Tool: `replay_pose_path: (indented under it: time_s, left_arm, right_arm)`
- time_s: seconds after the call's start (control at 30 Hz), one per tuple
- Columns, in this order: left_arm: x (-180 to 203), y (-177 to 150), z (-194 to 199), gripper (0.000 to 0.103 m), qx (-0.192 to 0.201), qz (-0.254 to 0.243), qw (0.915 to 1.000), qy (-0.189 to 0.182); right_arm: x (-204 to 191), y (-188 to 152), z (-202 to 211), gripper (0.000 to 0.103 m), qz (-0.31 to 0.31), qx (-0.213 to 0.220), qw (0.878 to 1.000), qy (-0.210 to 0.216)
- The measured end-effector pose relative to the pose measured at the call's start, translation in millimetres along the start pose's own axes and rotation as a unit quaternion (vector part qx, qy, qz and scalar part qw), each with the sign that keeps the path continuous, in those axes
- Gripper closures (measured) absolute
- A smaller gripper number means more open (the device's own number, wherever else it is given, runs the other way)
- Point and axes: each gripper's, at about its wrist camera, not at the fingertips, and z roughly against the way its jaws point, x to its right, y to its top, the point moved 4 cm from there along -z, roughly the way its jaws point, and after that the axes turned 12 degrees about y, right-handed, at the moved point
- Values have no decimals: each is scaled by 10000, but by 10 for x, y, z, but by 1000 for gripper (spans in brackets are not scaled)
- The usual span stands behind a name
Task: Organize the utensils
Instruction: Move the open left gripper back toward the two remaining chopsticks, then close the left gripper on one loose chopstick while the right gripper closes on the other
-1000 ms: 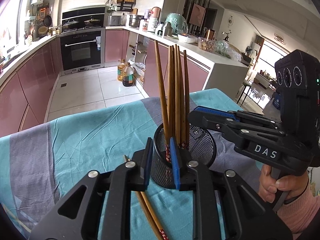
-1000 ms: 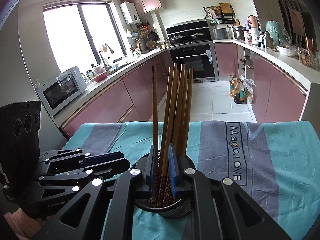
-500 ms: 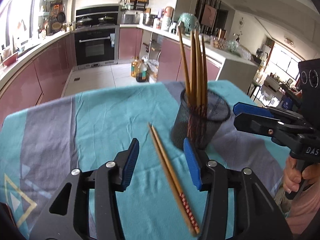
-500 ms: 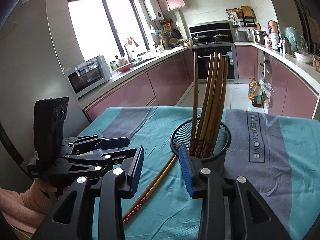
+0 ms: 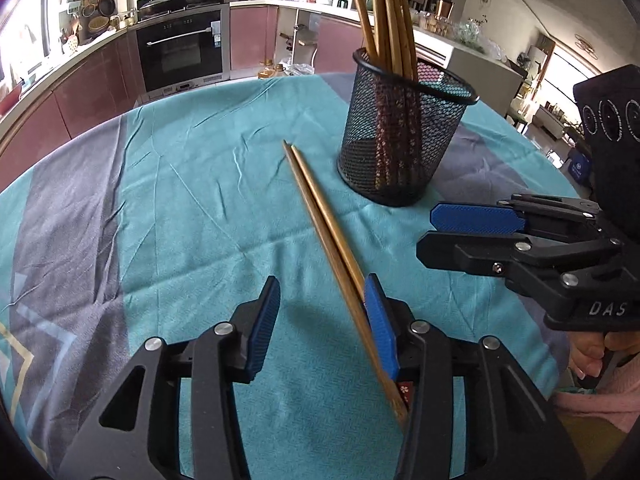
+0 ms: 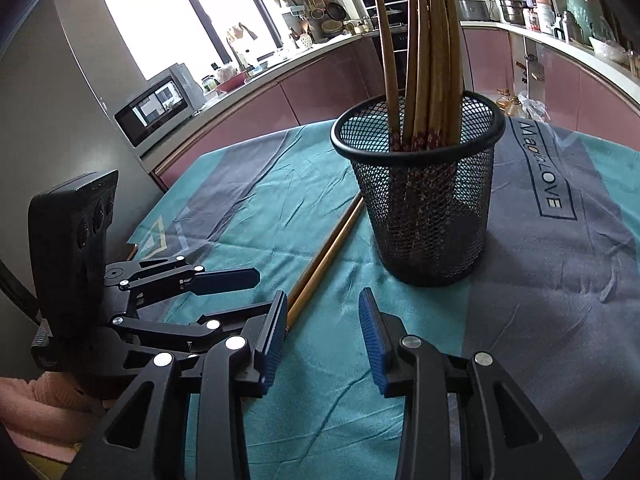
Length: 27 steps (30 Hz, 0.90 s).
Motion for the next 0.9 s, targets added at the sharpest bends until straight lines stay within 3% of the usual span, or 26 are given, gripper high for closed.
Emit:
replay_pose_path:
  time_s: [0.23,0.4,0.9]
  left_arm:
    - [4,-5,-34,62,-32,51,10000,-5]
    - [-10,-28,-23,69,-63,186,9998,-56]
    - [-78,-113,1,76,-105,467,9978,-457]
  right_arm:
    - [33,-21,-131,68,-97,-102,9999,-1]
    - [30,-1,-256,68,-85,-166,9998,-33]
    - [42,117,-524,76,-71,-260,9990,-345]
